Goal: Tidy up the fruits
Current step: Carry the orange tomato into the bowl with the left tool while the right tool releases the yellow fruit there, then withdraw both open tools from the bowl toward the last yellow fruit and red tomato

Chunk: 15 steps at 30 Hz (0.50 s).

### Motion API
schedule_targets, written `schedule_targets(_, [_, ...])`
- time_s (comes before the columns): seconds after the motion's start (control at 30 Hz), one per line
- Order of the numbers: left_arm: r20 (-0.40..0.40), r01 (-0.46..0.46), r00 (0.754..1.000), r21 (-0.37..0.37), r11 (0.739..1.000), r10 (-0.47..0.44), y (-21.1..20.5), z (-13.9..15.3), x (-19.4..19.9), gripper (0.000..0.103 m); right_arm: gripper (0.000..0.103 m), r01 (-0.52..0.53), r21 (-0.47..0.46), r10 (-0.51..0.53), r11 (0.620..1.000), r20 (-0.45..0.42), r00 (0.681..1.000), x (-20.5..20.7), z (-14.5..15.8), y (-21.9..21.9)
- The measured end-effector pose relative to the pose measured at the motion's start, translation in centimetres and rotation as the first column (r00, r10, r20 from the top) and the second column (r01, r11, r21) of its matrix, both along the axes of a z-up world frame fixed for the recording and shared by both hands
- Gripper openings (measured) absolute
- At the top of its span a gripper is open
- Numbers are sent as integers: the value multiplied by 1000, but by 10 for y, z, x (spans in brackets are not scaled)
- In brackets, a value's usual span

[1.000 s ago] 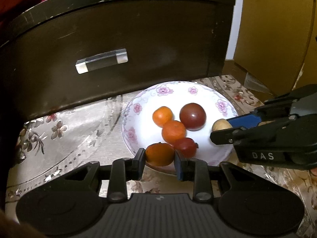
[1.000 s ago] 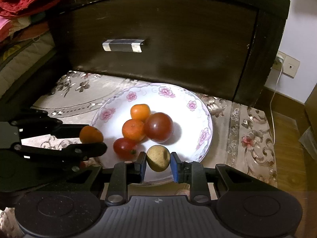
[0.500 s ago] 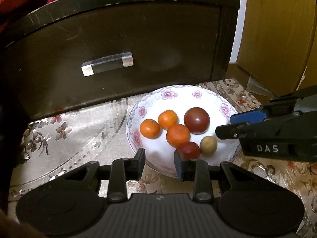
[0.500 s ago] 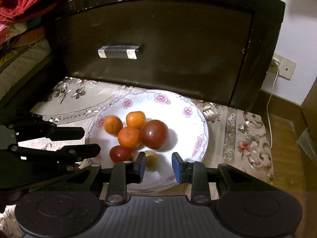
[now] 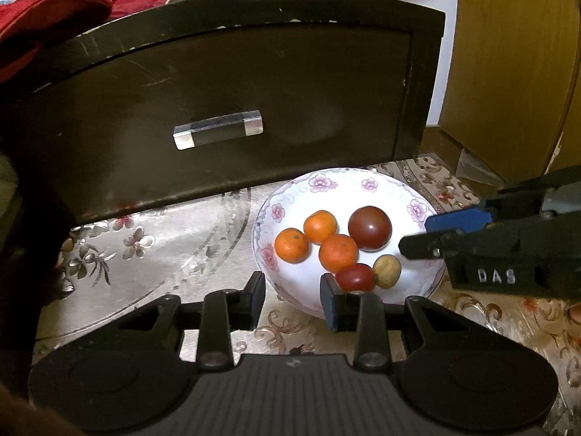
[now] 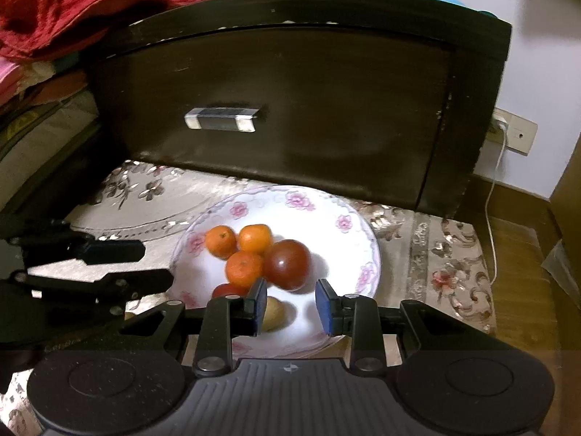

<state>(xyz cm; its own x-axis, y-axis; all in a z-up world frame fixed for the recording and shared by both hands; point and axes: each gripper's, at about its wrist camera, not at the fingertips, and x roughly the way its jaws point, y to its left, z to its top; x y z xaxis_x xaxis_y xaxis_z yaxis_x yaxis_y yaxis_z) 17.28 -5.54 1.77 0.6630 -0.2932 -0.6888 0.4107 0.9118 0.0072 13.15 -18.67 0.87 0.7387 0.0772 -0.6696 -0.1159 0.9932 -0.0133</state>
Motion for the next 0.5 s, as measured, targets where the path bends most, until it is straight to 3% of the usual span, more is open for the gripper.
schedule_targets(0.5, [-30,-3,1000,34,999,4,24,-8,-17,40,28,-114,7,114,993,-47,992,-13,-7,31])
